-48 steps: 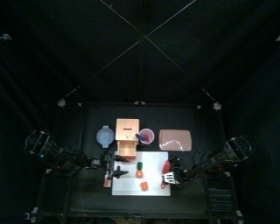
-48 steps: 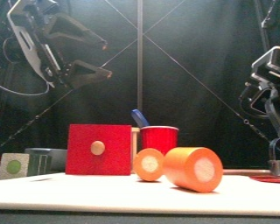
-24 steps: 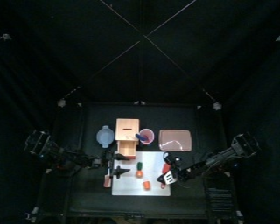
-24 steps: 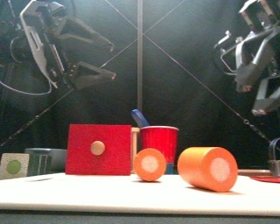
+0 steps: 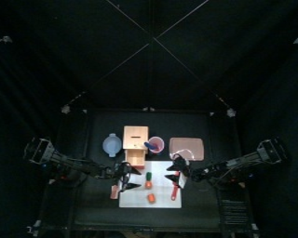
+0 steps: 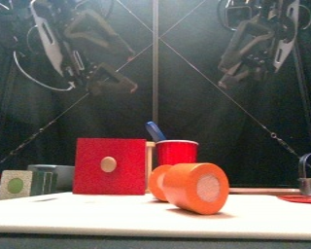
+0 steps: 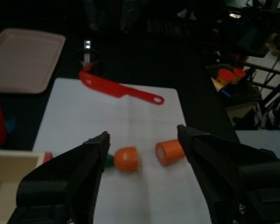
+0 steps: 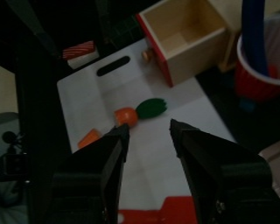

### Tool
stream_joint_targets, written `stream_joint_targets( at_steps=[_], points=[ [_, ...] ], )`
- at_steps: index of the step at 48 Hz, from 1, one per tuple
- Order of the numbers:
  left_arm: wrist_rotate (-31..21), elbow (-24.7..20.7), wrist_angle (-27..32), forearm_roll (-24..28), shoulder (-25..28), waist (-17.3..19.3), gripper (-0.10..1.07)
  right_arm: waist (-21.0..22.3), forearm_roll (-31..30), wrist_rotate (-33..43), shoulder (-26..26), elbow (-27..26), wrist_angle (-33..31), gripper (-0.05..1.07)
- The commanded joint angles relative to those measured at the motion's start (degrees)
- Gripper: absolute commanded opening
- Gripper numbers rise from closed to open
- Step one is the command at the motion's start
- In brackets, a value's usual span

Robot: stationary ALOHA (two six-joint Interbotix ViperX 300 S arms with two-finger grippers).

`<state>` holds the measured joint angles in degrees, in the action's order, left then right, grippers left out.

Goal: Grab salmon sushi

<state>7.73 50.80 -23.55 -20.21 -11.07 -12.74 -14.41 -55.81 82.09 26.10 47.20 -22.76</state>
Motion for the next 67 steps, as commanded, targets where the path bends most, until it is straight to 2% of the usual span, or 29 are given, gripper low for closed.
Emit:
stream_joint_targets(
  at_steps=[1, 7, 17, 25, 37, 41, 48, 56, 67],
  points=[
    [2.3, -2.1, -0.8, 0.1, -1.8, 0.7, 0.95, 1.1, -0.2, -5.5, 1.1, -2.6, 1.0, 0.79],
    [4.4, -1.6, -2.1, -1.1, -3.3, 1.4, 0.95, 2.4, 0.1, -9.5, 1.0, -3.2, 3.0, 0.79],
    [4.7, 0.2, -4.3, -3.6, -5.4, 1.9, 0.95, 4.1, 0.3, -9.7, 0.6, -1.6, 6.4, 0.79],
    [4.7, 1.4, -6.6, -4.3, -5.6, 2.6, 0.95, 5.4, 0.6, -9.6, 0.4, -0.7, 6.6, 0.79],
    [4.7, 1.8, -7.0, -4.1, -5.7, 5.1, 0.95, 6.9, 1.2, -10.2, 0.4, -0.4, 6.6, 0.79],
    [5.2, 2.2, -9.2, -4.2, -5.7, 5.6, 0.95, 7.6, 1.1, -10.2, 0.6, -0.3, 6.7, 0.79],
    [7.7, 1.7, -9.3, -4.8, -6.4, 5.4, 0.95, 7.6, 1.0, -10.3, 0.7, -0.2, 6.7, 0.79],
    [12.7, 0.4, -4.6, -9.8, -6.7, 6.6, 0.95, 8.0, 0.7, -10.3, 0.2, 0.0, 6.7, 0.79],
    [22.9, -5.3, 10.7, -18.3, -7.8, 10.6, 0.95, 9.0, 1.0, -10.3, -1.0, 0.0, 6.7, 0.79]
  ],
)
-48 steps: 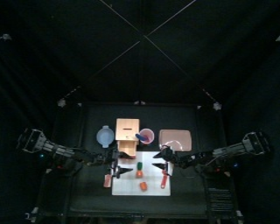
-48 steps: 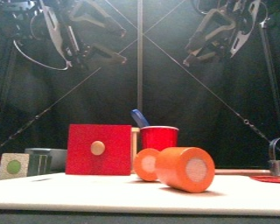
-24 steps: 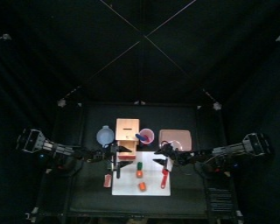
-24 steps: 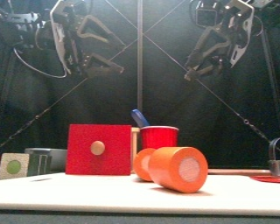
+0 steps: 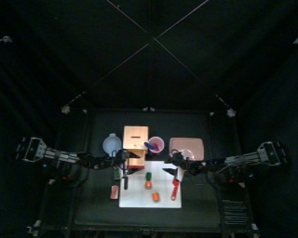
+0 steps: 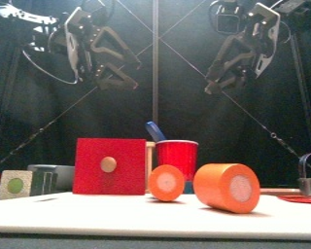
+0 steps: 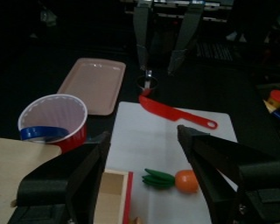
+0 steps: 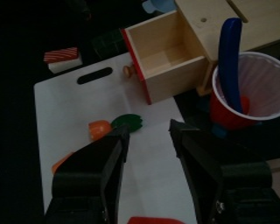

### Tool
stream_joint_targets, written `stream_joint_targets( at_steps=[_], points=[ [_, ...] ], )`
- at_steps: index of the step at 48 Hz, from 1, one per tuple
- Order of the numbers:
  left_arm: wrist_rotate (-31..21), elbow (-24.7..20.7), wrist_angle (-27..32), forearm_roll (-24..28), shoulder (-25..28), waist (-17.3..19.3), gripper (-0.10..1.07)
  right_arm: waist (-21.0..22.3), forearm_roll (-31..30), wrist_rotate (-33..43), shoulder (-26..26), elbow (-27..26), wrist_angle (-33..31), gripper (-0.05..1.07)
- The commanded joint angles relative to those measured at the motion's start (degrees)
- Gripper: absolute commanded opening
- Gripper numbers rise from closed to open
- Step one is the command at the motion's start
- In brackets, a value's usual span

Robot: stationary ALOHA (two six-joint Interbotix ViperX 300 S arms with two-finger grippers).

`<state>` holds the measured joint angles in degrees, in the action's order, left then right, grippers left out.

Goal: Grab salmon sushi

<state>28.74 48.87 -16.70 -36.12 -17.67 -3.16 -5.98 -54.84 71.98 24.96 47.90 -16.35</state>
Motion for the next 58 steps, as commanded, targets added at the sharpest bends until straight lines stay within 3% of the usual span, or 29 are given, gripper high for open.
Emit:
stream_joint_targets(
  at_steps=[1, 13, 26, 34, 39, 43, 49, 52, 55, 58],
  points=[
    [2.3, -3.6, 4.7, -3.0, -1.3, 1.2, 0.95, 0.6, 0.0, -0.2, 0.0, -0.7, 0.3, 0.79],
    [4.3, -5.4, 13.6, -7.1, -2.1, 4.7, 0.95, 1.7, 0.1, -0.1, -0.8, -0.5, 0.3, 0.79],
    [3.7, -14.2, 32.3, 6.2, 2.3, 11.7, 0.95, 2.3, 1.1, -0.1, -0.8, -0.2, 0.2, 0.79],
    [-1.3, -17.4, 38.0, 7.7, 4.7, 12.0, 0.95, 2.4, 2.3, -0.2, -0.8, 0.0, 0.3, 0.79],
    [-7.2, -17.3, 41.5, 10.0, 4.2, 12.3, 0.94, 2.5, 2.5, -0.2, -0.9, 0.0, 0.3, 0.79],
    [-13.2, -17.2, 46.6, 16.8, 3.6, 12.5, 0.94, 2.5, 2.5, -0.2, -1.0, 0.3, 0.3, 0.79],
    [-28.7, -19.7, 59.8, 33.7, 3.0, 11.9, 0.94, 2.6, 2.5, -0.1, -1.1, 0.4, 0.3, 0.79],
    [-39.7, -21.1, 65.2, 41.8, 3.0, 11.4, 0.94, 2.6, 2.9, -0.1, -1.4, 0.5, 0.3, 0.79],
    [-47.3, -21.6, 67.8, 46.4, 2.7, 10.1, 0.94, 2.6, 3.2, -0.1, -1.6, 0.6, 0.2, 0.79],
    [-57.2, -21.4, 69.6, 51.3, 1.9, 6.2, 0.94, 2.6, 3.3, -0.2, -2.0, 0.6, 0.3, 0.79]
  ],
)
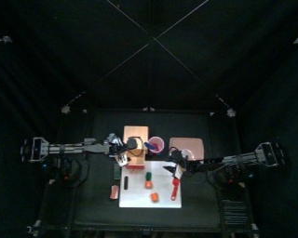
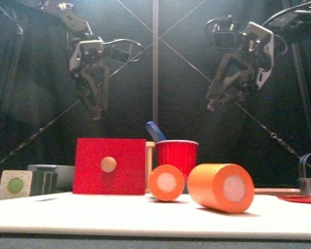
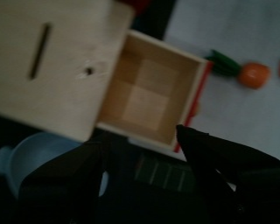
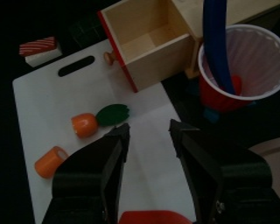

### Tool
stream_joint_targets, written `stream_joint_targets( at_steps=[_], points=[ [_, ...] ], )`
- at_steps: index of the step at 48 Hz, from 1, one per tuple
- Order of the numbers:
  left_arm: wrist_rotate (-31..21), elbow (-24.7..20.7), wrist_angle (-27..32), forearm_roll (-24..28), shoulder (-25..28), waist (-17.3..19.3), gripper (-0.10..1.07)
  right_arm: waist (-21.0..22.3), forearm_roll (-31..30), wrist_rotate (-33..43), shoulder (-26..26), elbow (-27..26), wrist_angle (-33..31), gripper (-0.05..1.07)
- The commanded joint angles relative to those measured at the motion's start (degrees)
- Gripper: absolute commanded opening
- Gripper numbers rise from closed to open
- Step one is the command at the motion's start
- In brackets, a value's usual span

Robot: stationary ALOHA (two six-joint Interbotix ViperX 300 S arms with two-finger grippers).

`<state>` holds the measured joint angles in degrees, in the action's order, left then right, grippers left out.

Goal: Grab salmon sushi

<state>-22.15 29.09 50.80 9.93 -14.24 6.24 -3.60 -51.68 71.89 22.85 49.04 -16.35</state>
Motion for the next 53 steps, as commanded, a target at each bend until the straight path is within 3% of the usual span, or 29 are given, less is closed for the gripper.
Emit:
stream_joint_targets(
  at_steps=[1, 14, 18, 24, 30, 35, 43, 53],
  points=[
    [-9.1, -1.3, 2.4, 6.5, -1.8, -4.5, 0.94, 0.4, 0.2, -0.1, 0.1, -0.5, 0.3, 0.79],
    [-50.8, 4.4, 9.9, 15.0, -4.3, -20.4, 0.96, 0.6, 0.2, -0.1, -0.8, -0.4, 0.2, 0.79],
    [-59.4, 5.4, 13.6, 15.9, -4.7, -24.3, 0.96, 0.7, 0.2, -0.1, -0.8, -0.3, 0.3, 0.79],
    [-70.5, 6.7, 16.4, 12.4, -4.7, -28.3, 0.96, 0.9, 0.2, -0.1, -1.0, -0.3, 0.3, 0.79],
    [-78.0, 8.3, 13.9, 6.8, -3.4, -30.2, 0.96, 1.0, 0.2, -0.1, -1.1, -0.3, 0.3, 0.79],
    [-81.9, 9.7, 7.5, 2.9, -1.7, -32.3, 0.96, 1.0, 0.1, -0.1, -1.2, 0.2, 0.3, 0.79],
    [-84.2, 10.0, 1.0, 1.1, 3.3, -33.5, 0.96, 1.9, -0.1, -0.1, -1.2, 0.8, 0.3, 0.79],
    [-84.2, 8.4, -1.3, -2.1, 9.9, -35.0, 0.96, 2.2, 0.2, -0.1, -1.2, 1.3, 0.3, 0.79]
  ],
)
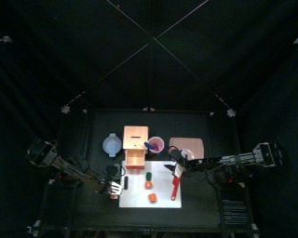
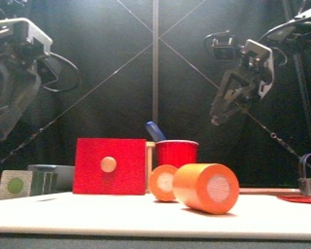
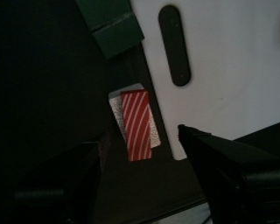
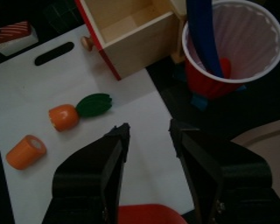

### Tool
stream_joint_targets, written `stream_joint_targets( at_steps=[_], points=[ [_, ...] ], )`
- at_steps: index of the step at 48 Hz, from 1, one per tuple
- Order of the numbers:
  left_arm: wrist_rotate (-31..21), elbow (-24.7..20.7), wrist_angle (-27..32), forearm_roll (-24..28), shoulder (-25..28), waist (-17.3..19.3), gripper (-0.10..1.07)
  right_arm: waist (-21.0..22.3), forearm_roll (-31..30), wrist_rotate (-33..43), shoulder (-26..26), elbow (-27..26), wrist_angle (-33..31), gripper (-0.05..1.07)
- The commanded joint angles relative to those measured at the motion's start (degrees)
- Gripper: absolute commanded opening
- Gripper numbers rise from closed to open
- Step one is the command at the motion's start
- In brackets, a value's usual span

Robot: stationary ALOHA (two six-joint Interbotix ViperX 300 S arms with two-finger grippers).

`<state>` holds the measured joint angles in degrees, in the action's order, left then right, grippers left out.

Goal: Grab salmon sushi

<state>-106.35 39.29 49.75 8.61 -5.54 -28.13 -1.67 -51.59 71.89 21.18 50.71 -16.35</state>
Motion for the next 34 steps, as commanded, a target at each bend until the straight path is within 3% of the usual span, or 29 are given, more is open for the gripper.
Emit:
stream_joint_targets(
  at_steps=[1, 13, 34],
  points=[
    [0.1, -1.8, -0.3, -1.1, 1.7, -0.7, 0.96, 0.3, 0.1, -0.1, 0.4, -0.4, 0.3, 0.79],
    [-0.2, -1.1, -0.3, -2.2, 3.4, -1.1, 0.96, 0.3, 0.1, -0.1, 0.4, -0.3, 0.4, 0.79],
    [-0.4, -0.6, -1.2, 0.3, 7.1, 0.3, 0.95, -0.2, 0.7, -0.1, 0.4, 0.2, 0.4, 0.79]
  ],
)
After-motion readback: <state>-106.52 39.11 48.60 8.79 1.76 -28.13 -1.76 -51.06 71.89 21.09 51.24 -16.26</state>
